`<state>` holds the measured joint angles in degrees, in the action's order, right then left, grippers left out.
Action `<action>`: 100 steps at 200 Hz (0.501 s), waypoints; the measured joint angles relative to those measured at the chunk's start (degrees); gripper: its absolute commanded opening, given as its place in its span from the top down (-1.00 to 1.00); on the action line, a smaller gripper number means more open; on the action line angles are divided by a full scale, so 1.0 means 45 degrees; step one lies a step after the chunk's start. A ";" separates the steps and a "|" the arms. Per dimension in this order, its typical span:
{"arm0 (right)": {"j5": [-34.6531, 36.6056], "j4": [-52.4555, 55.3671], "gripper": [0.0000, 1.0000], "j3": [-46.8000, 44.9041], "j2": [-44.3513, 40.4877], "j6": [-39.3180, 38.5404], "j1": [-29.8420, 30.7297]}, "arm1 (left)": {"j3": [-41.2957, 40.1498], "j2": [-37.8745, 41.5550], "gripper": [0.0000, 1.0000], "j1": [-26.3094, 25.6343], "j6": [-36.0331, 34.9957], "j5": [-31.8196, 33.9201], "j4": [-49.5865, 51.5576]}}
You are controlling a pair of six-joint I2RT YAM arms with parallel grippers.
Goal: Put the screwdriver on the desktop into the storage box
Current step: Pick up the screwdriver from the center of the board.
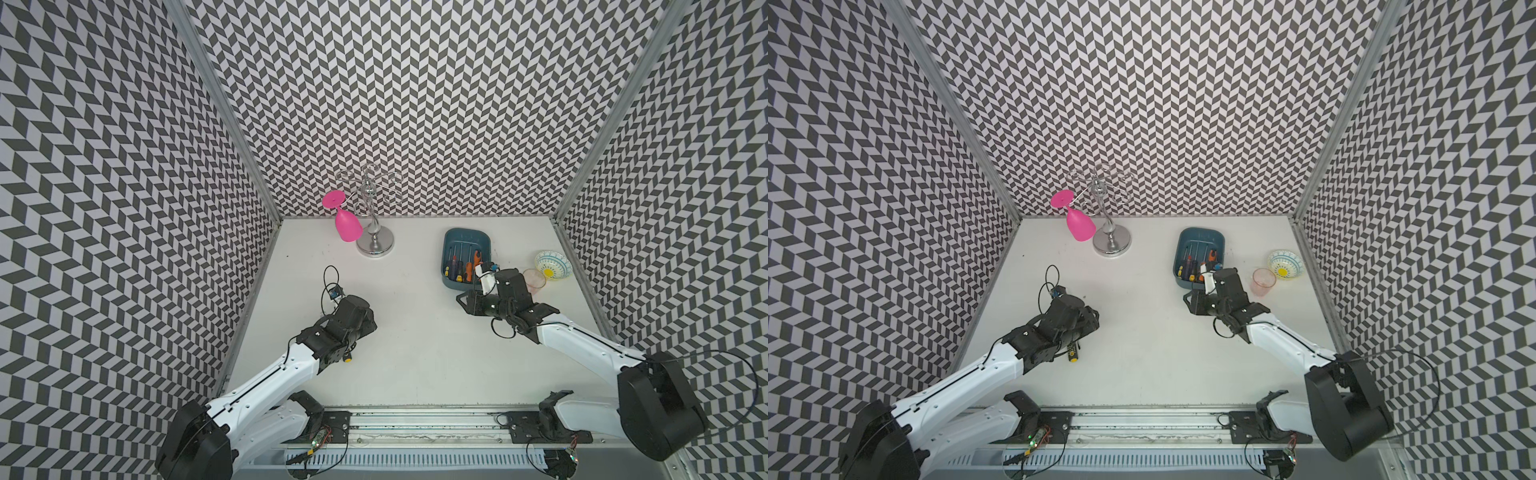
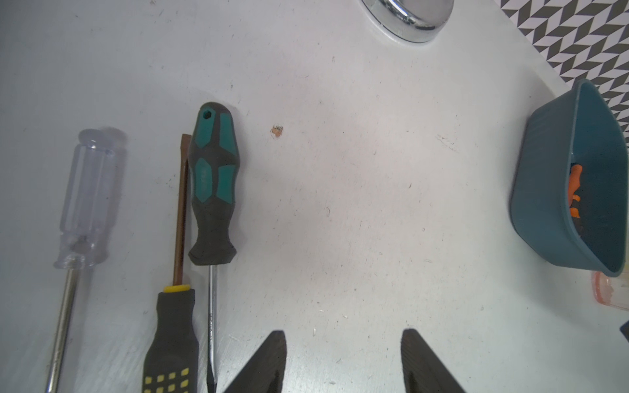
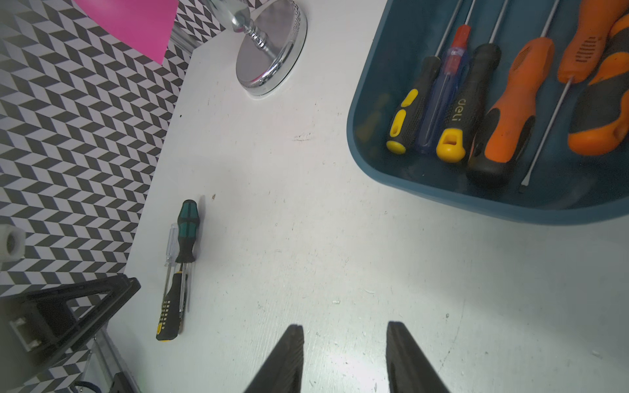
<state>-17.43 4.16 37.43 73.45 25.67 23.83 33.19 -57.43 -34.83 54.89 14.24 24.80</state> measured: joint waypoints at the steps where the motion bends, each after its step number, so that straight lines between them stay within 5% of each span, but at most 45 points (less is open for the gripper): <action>1: -0.0005 -0.0005 0.13 -0.0005 -0.0010 0.0000 0.0000 | 0.0005 -0.0005 -0.16 0.0010 0.0000 0.0000 0.0000; 100: -0.0403 -0.0612 0.13 -0.0855 -0.0330 -0.0044 0.0155 | 0.1375 -0.2448 -0.07 0.1496 -0.0204 0.0087 0.0403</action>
<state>-19.25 1.41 33.58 71.96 25.47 24.53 39.38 -68.45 -28.10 53.98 14.63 26.61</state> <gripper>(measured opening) 0.434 0.545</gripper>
